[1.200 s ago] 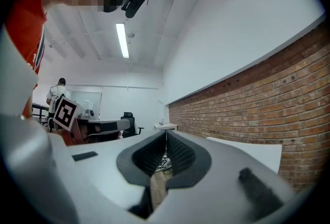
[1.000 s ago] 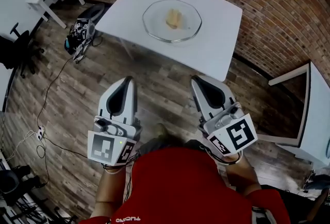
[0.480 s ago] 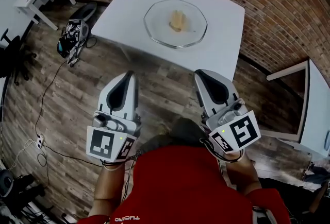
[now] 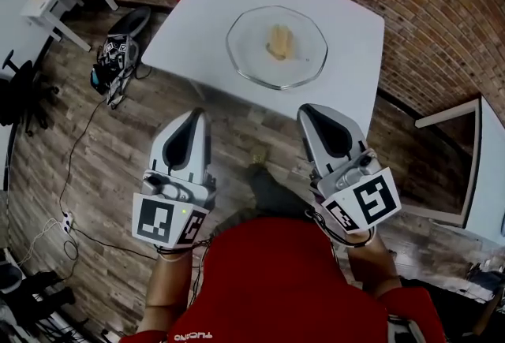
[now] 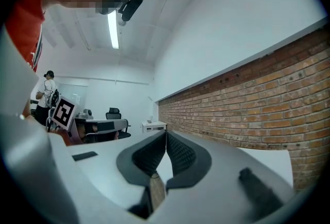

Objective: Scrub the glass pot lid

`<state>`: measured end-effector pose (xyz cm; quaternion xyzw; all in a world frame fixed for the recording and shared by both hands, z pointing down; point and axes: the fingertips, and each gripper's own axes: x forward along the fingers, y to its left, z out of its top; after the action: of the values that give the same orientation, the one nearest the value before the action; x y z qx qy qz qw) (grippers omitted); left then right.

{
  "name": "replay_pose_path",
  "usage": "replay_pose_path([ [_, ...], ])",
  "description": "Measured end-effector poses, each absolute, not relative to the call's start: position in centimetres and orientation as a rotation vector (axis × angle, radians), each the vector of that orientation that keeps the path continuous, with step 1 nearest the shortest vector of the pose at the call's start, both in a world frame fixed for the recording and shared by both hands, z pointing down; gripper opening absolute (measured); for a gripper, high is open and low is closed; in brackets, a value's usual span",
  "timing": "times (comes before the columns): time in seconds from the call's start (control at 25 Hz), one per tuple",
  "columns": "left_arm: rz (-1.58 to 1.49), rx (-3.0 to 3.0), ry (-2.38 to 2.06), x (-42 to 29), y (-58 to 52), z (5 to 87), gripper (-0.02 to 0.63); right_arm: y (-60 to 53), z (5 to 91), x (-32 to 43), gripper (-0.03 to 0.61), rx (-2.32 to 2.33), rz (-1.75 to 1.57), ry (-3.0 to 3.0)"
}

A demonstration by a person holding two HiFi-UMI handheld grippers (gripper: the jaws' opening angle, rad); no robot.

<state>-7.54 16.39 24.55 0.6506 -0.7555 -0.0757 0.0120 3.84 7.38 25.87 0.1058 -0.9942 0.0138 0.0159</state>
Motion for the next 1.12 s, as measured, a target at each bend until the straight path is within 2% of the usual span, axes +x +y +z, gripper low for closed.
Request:
replay_pose_path([
  [0.6,-0.201,2.043,-2.340,-17.5,4.2,25.5,0.017,-4.5,27.5,-5.1,0.031,0.381,0.097,-3.083],
  [1.12,-0.100,2.102,-2.200,-21.0,-7.9,27.8,0.017,-16.0,29.4,-10.0,0.031,0.504,0.032,-2.985],
])
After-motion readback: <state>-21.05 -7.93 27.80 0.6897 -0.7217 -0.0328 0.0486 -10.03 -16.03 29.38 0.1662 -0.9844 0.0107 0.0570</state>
